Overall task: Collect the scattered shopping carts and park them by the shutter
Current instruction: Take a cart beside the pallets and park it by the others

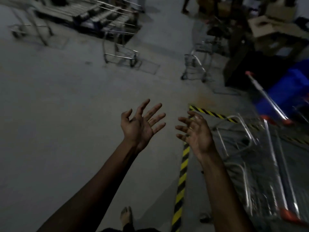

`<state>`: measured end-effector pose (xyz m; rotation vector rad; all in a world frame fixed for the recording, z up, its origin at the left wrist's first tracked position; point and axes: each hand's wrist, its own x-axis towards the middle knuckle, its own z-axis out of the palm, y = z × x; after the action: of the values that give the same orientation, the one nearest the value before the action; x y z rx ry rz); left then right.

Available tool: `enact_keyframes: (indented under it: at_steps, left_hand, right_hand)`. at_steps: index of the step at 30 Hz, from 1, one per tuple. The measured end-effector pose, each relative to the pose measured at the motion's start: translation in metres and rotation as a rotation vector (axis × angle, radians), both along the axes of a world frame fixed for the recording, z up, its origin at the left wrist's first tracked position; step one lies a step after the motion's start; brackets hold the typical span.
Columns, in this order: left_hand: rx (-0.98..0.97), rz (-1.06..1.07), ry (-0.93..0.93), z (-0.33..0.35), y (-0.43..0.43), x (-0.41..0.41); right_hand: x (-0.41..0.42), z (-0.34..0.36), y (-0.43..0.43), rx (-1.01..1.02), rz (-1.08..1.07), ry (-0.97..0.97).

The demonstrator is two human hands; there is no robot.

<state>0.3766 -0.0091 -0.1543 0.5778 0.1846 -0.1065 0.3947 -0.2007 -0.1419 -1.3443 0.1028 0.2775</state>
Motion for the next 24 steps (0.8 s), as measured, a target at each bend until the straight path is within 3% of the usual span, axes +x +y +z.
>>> enact_keyframes:
  at_steps: [13,19,24]
  left_hand:
    - [0.049,0.341,0.041,-0.016,0.187,0.074]
    - [0.281,0.433,0.122,-0.007,0.258,0.173]
    - [0.636,0.463,0.266,0.016,0.311,0.261]
  right_hand:
    - [0.141,-0.015,0.212,-0.003,0.356,0.038]
    - [0.253,-0.018,0.29,0.003,0.446,-0.007]
    - [0.356,-0.003,0.35,-0.101,0.507,-0.091]
